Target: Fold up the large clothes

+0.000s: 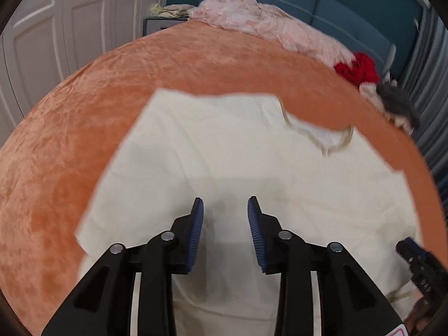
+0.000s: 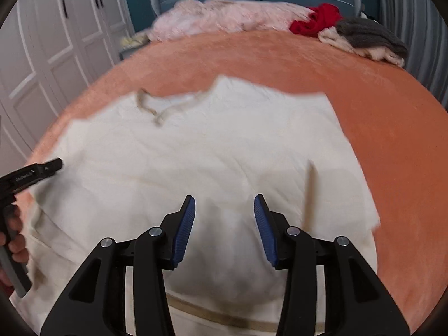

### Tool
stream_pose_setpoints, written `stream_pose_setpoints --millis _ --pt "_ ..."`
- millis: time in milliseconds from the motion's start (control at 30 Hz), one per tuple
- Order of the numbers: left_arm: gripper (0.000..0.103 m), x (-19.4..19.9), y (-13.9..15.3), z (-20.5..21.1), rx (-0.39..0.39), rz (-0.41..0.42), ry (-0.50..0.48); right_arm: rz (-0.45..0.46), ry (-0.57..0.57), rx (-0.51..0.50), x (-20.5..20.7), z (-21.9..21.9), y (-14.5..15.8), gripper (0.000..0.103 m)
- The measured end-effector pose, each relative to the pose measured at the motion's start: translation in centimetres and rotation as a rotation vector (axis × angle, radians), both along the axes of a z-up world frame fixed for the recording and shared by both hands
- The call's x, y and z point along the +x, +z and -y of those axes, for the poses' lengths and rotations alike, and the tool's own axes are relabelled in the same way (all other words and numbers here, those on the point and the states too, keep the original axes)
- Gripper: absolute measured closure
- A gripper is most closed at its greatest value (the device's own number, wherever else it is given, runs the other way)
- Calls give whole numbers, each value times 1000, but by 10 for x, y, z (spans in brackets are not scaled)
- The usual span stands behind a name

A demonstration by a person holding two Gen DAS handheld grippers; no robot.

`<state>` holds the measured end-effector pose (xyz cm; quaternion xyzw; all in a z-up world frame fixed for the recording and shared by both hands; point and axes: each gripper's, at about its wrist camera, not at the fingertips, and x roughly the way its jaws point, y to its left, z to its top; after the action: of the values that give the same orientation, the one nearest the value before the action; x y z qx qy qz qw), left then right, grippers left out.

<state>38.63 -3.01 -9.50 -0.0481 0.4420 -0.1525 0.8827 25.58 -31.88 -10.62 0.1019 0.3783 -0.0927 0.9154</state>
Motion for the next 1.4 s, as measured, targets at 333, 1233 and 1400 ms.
stream_pose_setpoints --millis 333,1233,1400 --pt "70 120 20 -16 -9 -30 156 21 173 231 175 -46 24 51" --pt "68 137 -28 3 142 43 168 0 41 94 208 -36 -15 97" --pt "68 107 13 39 67 87 38 47 -91 163 148 58 9 73"
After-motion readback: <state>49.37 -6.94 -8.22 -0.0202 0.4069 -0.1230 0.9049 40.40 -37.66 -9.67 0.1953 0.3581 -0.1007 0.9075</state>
